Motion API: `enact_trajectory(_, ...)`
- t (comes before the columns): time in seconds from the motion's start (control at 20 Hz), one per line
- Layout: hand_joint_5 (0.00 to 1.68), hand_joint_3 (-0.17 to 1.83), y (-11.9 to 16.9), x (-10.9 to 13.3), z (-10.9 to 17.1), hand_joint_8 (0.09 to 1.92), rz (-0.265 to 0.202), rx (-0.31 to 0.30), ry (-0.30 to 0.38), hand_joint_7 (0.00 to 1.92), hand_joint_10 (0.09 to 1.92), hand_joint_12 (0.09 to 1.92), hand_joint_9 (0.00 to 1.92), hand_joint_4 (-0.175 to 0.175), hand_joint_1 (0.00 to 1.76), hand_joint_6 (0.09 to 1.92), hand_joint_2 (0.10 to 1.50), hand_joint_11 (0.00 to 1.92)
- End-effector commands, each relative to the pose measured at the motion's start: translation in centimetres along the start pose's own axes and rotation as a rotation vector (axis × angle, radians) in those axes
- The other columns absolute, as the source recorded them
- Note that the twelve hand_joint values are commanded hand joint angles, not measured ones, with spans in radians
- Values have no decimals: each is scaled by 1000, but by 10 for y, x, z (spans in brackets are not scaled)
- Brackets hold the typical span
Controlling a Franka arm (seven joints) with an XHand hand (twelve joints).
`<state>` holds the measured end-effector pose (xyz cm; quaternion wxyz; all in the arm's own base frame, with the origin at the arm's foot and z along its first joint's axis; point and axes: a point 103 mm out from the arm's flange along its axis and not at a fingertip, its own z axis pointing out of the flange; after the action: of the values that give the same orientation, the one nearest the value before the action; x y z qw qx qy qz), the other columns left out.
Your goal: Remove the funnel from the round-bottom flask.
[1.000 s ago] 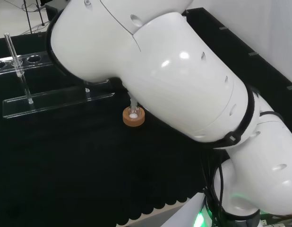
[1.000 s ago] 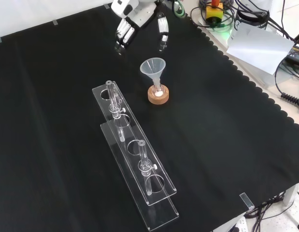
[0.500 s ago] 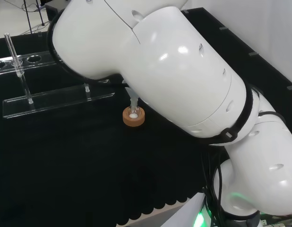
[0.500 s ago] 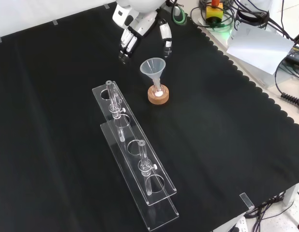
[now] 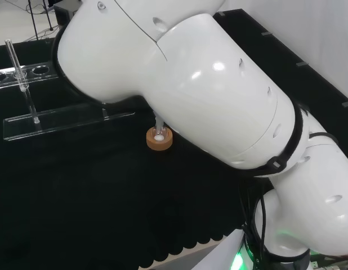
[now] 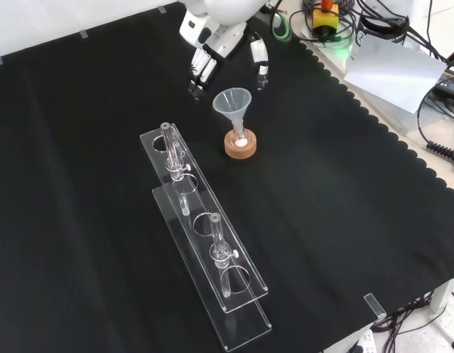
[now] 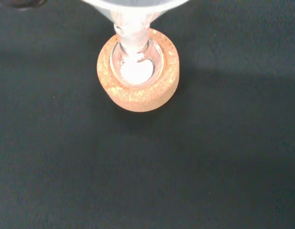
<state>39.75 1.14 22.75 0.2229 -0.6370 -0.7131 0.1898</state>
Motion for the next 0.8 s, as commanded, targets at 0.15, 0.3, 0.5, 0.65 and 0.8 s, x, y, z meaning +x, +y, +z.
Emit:
enact_trajectory(0.15,107,373,2,4,4,558,0,-7,-20,0,865,1462,182,-91,587,87,646,323)
enact_trajectory(0.3,108,371,6,6,7,553,5,7,-57,0,864,1460,181,-91,591,87,648,324)
enact_trajectory(0.5,110,362,12,6,10,501,7,24,-74,0,862,1453,168,-91,595,87,653,320)
enact_trajectory(0.65,106,356,16,6,12,466,4,32,-76,0,862,1449,154,-91,596,87,656,314)
enact_trajectory(0.8,97,352,20,7,14,448,1,37,-77,0,864,1448,148,-90,597,87,658,312)
